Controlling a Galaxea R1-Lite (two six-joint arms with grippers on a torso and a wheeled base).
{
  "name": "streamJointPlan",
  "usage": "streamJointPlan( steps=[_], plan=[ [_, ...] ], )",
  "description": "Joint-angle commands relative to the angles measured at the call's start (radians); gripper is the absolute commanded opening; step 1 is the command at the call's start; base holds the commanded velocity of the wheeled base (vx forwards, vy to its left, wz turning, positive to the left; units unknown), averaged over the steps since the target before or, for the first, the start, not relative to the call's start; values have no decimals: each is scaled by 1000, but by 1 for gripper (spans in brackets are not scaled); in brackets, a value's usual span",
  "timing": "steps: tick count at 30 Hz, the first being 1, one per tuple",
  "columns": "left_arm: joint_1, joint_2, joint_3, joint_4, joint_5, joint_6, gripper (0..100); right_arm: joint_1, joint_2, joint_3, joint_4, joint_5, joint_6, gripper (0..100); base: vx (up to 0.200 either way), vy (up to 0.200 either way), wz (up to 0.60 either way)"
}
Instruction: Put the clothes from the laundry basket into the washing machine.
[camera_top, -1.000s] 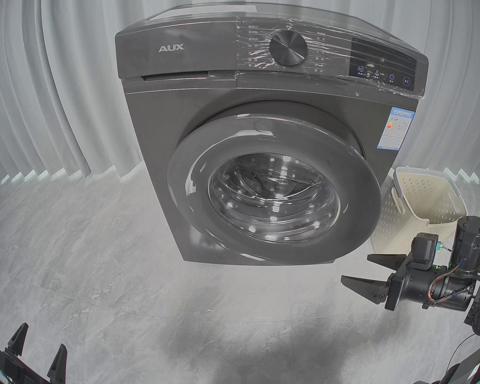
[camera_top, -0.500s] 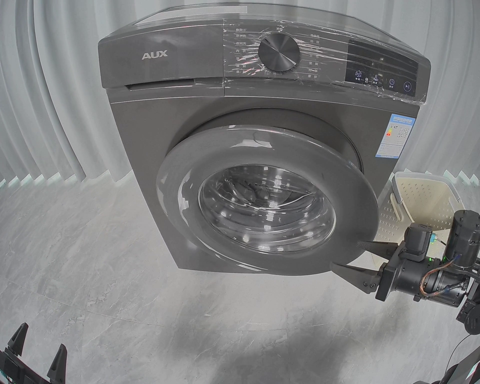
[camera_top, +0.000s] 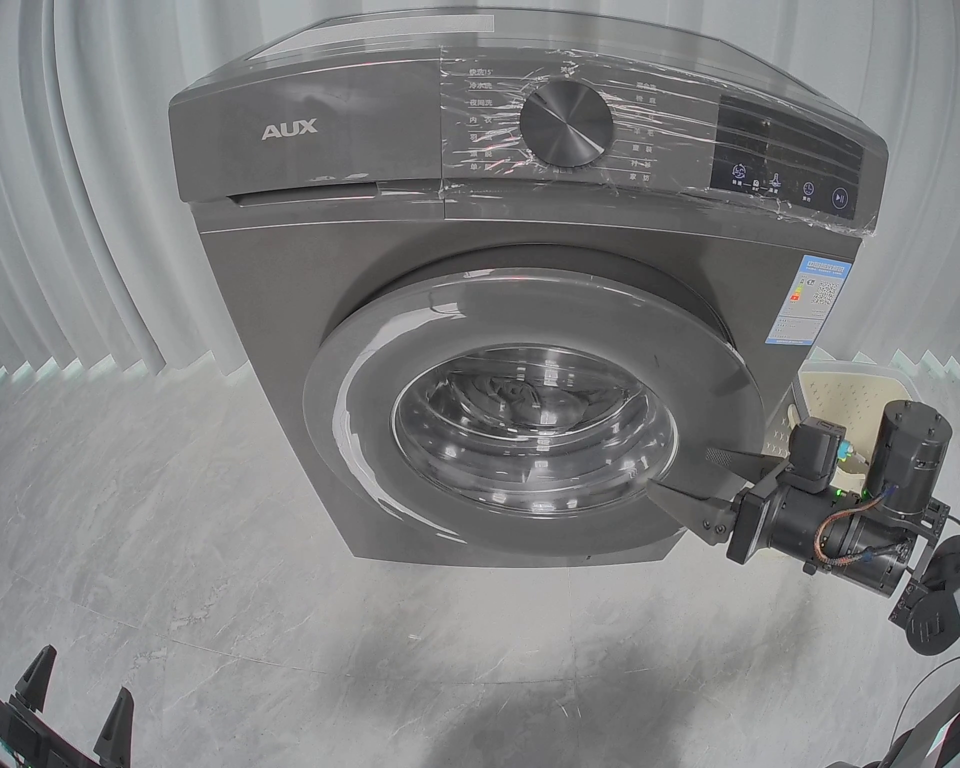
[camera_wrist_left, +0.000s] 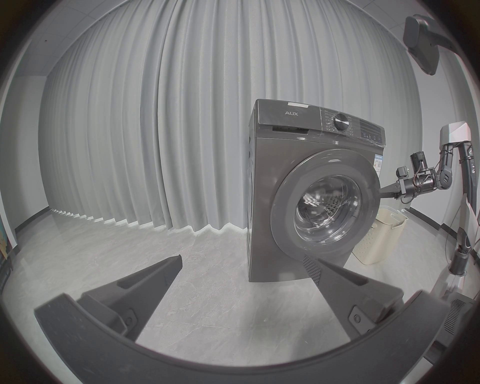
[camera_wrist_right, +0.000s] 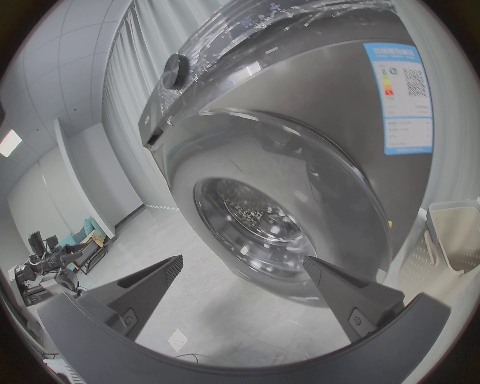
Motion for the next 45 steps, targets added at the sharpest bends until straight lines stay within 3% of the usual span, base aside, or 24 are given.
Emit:
streamJointPlan(
  steps=[1,6,12,15,21,26,34,39,42,45],
  plan=[
    [0,-15,18,0,0,0,100,16,-30,56,1,0,-7,100,0,0,0],
    [0,-16,18,0,-2,1,100,47,-60,88,1,2,-5,100,120,0,0],
    [0,-15,18,0,-2,0,100,33,-46,37,-5,-3,4,100,200,0,0],
    [0,-15,18,0,0,1,100,33,-20,-3,-6,-32,5,100,0,0,0],
    [0,-15,18,0,0,-3,100,28,34,-87,-91,-130,5,100,0,0,0],
    [0,-15,18,0,0,-3,100,30,32,-69,-138,-144,4,100,0,0,0],
    [0,-15,18,0,0,-5,100,63,-67,94,-131,-132,-5,100,0,0,0],
    [0,-15,16,0,2,-11,100,136,-254,298,-129,-121,-18,100,0,0,0],
    [0,-15,18,0,2,-10,100,117,-349,392,-125,-124,-35,100,0,0,0],
    [0,-15,18,0,0,-8,100,85,-472,398,-22,-121,-35,100,0,0,0]
  ],
)
